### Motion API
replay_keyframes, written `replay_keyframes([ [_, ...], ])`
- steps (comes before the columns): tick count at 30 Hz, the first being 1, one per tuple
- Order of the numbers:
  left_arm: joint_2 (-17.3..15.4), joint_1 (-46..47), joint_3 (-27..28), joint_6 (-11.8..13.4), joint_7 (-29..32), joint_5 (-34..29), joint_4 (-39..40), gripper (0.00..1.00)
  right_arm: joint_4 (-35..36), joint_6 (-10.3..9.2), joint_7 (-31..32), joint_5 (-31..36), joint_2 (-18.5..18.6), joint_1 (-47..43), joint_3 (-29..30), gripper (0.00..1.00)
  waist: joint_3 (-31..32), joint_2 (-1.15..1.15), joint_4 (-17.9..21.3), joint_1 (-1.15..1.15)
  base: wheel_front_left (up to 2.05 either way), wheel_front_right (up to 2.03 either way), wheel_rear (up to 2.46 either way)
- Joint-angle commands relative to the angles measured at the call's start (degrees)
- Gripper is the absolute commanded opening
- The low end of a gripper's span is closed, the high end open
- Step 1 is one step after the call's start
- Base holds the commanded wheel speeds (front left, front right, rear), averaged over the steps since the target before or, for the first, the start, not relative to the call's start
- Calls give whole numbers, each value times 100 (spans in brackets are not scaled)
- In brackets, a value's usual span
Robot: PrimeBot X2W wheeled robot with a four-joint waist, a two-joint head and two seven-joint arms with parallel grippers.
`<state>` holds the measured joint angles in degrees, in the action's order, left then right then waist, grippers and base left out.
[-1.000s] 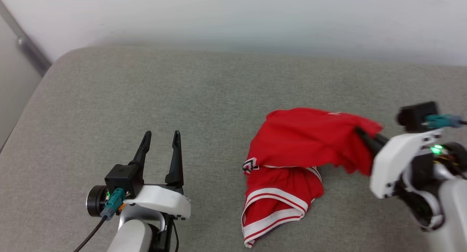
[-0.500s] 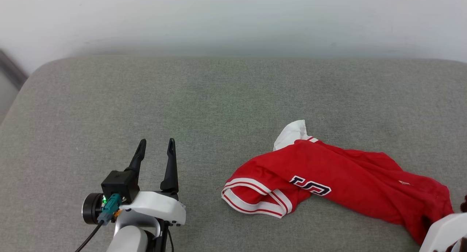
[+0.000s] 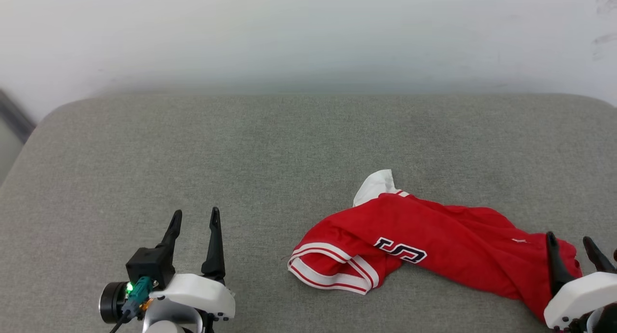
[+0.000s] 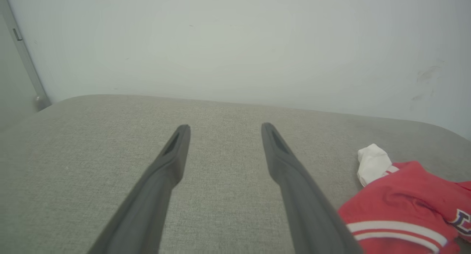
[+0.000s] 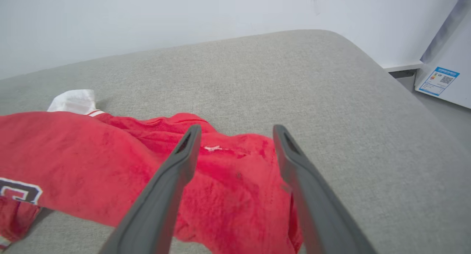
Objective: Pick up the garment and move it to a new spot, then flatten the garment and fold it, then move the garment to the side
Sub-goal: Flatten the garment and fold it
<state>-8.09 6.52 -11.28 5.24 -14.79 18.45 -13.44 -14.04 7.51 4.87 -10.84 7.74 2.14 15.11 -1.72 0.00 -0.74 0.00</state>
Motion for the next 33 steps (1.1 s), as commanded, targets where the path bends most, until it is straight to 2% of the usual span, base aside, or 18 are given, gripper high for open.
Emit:
replay_keyframes([
  [1, -35, -106, 10, 29, 31, 36, 31, 100, 206, -4, -147, 82, -76, -112, -131, 100, 102, 0, 29, 0, 0, 0, 0],
  [12, -148, -399, -22, 105, 251, 89, 125, 100, 1207, -5, -629, 148, -336, -384, -1350, 100, 364, 0, 138, 0, 0, 0, 0],
  [20, -298, -321, -213, -30, 784, 101, 176, 100, 1467, -5, -737, 145, -419, -438, -1671, 100, 414, 0, 225, 0, 0, 0, 0],
  [26, -393, 275, -641, -381, 1966, 137, 209, 100, 1713, -4, -724, 108, -442, -391, -1849, 100, 277, 0, 364, 0, 0, 0, 0],
  [33, -479, 971, -1132, -833, 3806, 376, -130, 100, 1866, -4, -757, 67, -385, -127, -1996, 100, -254, 0, 730, 0, 0, 0, 0],
])
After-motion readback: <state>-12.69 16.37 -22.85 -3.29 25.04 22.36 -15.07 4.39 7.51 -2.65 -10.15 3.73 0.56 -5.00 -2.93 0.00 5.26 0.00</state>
